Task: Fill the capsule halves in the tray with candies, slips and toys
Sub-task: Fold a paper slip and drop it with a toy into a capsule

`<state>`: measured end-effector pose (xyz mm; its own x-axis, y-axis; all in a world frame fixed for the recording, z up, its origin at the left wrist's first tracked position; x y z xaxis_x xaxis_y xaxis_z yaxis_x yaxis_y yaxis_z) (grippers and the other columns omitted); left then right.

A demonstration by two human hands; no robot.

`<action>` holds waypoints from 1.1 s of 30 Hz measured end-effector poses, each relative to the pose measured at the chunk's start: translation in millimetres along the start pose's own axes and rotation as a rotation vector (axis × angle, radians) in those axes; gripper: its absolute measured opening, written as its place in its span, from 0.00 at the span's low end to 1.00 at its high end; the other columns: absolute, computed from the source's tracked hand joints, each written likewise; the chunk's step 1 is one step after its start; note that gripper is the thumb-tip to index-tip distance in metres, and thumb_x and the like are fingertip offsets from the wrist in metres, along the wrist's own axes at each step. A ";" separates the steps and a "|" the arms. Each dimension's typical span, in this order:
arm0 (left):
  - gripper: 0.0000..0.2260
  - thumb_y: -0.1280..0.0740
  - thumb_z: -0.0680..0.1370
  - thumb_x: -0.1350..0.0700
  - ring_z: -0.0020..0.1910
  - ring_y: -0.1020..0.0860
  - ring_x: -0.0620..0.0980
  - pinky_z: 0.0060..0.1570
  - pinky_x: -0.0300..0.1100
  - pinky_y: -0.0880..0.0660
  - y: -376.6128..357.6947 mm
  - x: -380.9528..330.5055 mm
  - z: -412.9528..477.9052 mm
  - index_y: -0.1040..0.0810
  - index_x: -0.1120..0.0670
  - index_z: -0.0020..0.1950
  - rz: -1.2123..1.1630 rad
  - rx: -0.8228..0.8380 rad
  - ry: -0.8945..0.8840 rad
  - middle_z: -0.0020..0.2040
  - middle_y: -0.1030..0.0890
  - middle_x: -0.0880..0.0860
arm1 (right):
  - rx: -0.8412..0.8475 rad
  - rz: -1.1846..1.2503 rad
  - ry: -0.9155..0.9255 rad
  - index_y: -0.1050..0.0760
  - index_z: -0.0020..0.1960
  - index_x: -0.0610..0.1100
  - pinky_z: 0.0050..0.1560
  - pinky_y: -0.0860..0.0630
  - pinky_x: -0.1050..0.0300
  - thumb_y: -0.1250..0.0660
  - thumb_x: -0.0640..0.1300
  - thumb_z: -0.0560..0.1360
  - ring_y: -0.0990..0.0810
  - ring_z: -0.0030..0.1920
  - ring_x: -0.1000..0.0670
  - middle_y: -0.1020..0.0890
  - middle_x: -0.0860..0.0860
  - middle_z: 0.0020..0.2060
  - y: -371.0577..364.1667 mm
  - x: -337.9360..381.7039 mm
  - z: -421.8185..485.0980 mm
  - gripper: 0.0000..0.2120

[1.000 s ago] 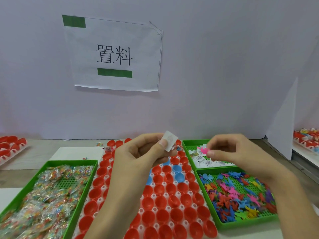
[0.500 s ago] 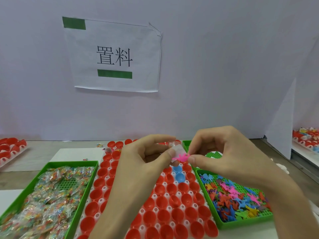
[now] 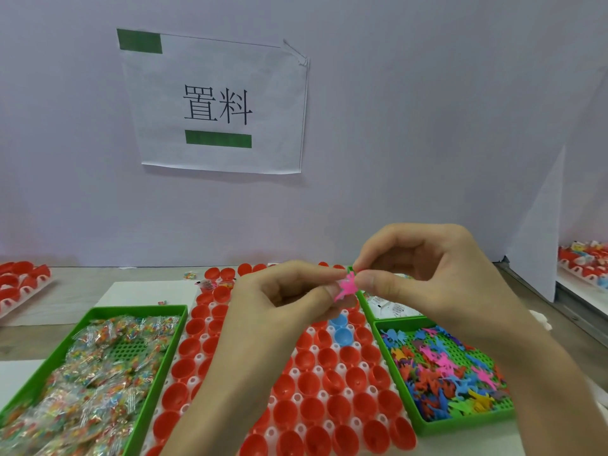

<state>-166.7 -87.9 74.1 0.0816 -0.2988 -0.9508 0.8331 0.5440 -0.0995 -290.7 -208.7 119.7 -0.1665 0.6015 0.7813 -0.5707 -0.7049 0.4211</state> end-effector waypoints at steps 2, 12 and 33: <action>0.08 0.27 0.69 0.57 0.46 0.13 0.54 0.44 0.36 0.19 -1.2 1.3 -0.7 0.12 0.55 0.47 -0.160 0.012 0.063 0.45 0.13 0.57 | -0.028 -0.019 0.010 0.17 0.42 0.48 0.44 0.22 0.65 0.24 0.45 0.70 0.14 0.43 0.49 0.14 0.51 0.39 -0.2 -0.9 0.5 0.03; 0.10 0.26 0.66 0.55 0.46 0.13 0.56 0.41 0.39 0.18 -8.8 7.1 -2.5 0.13 0.55 0.46 -0.428 -0.035 0.211 0.47 0.13 0.61 | -0.114 -0.036 0.006 0.17 0.42 0.50 0.43 0.19 0.64 0.23 0.42 0.71 0.14 0.40 0.52 0.14 0.52 0.38 -1.5 -0.2 0.6 0.04; 0.13 0.27 0.67 0.61 0.48 0.13 0.55 0.43 0.37 0.19 -10.7 11.8 -5.0 0.15 0.59 0.51 -0.516 -0.127 0.170 0.47 0.13 0.61 | -0.173 -0.057 0.005 0.17 0.42 0.51 0.47 0.17 0.58 0.23 0.42 0.70 0.13 0.42 0.51 0.13 0.52 0.39 -2.2 -4.5 2.6 0.05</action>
<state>-177.4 -93.3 62.5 -0.4178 -0.4266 -0.8022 0.6681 0.4540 -0.5894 -286.6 -210.9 116.5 -0.1335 0.6407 0.7561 -0.7091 -0.5947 0.3788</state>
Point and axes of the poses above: each hand's wrist, its own z-axis towards the middle knuckle, its own y-axis out of the back of the hand, x = y × z, the point moved 3 cm from there along z, towards the middle knuckle
